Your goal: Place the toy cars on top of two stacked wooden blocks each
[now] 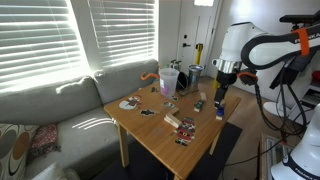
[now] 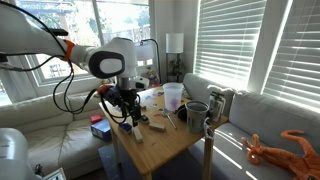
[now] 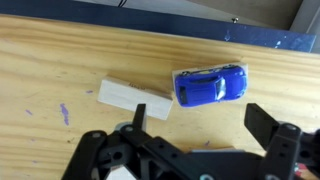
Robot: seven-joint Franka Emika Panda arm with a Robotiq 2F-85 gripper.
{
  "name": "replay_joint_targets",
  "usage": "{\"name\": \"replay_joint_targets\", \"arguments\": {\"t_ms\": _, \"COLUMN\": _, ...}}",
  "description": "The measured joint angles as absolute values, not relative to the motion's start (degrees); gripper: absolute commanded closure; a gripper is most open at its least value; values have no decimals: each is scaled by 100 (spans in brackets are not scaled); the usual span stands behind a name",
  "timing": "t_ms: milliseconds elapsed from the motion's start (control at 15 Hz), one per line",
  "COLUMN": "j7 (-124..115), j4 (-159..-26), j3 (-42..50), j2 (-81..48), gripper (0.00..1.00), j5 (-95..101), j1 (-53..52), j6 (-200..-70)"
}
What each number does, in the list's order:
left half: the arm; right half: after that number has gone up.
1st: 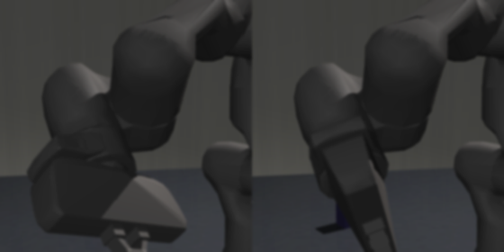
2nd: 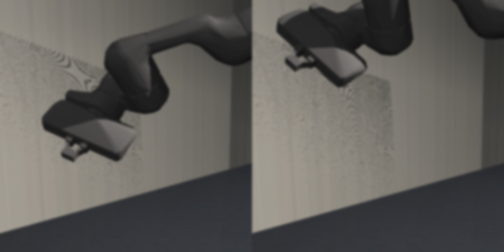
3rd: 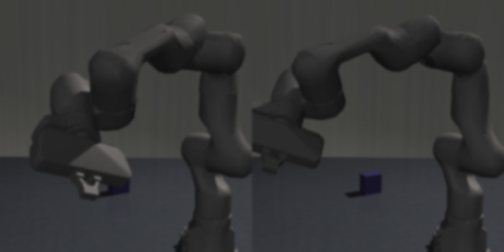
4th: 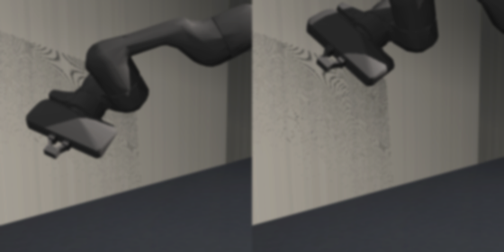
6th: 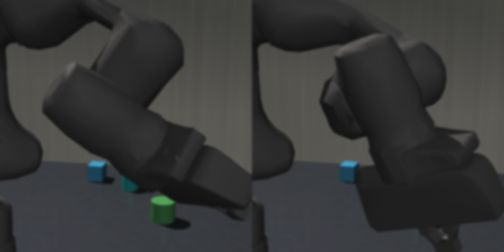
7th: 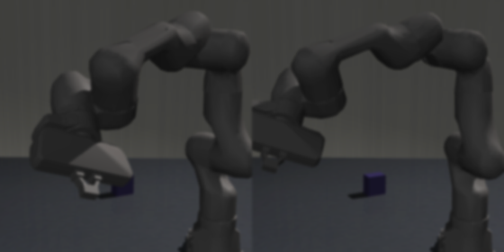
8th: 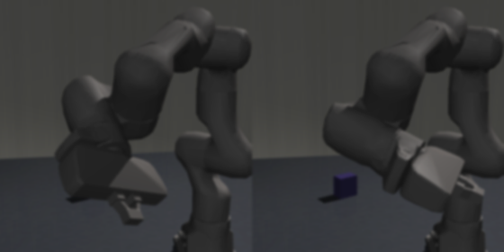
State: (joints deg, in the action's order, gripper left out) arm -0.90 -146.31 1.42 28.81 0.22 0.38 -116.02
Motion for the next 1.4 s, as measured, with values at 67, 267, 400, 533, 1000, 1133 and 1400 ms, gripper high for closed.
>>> {"name": "replay_joint_targets", "arguments": {"t_ms": 67, "j7": 3, "j4": -14684, "j3": 142, "j2": 2882, "gripper": 0, "j5": 20, "j1": 20, "j6": -11602}}
{"name": "replay_joint_targets", "arguments": {"t_ms": 267, "j7": 290, "j4": -14818, "j3": 159, "j2": 2915, "gripper": 0, "j5": 14, "j1": -15, "j6": -11602}}
{"name": "replay_joint_targets", "arguments": {"t_ms": 400, "j7": 493, "j4": -14886, "j3": 167, "j2": 2964, "gripper": 0, "j5": 8, "j1": -38, "j6": -11603}}
{"name": "replay_joint_targets", "arguments": {"t_ms": 533, "j7": 641, "j4": -14936, "j3": 171, "j2": 3007, "gripper": 0, "j5": -4, "j1": -66, "j6": -11603}}
{"name": "replay_joint_targets", "arguments": {"t_ms": 1000, "j7": 995, "j4": -15014, "j3": 178, "j2": 3049, "gripper": 0, "j5": -25, "j1": -177, "j6": -11608}}
{"name": "replay_joint_targets", "arguments": {"t_ms": 1133, "j7": 1055, "j4": -15019, "j3": 178, "j2": 3048, "gripper": 0, "j5": -33, "j1": -194, "j6": -11608}}
{"name": "replay_joint_targets", "arguments": {"t_ms": 1400, "j7": 1111, "j4": -15086, "j3": 182, "j2": 3048, "gripper": 0, "j5": -44, "j1": -201, "j6": -11608}}
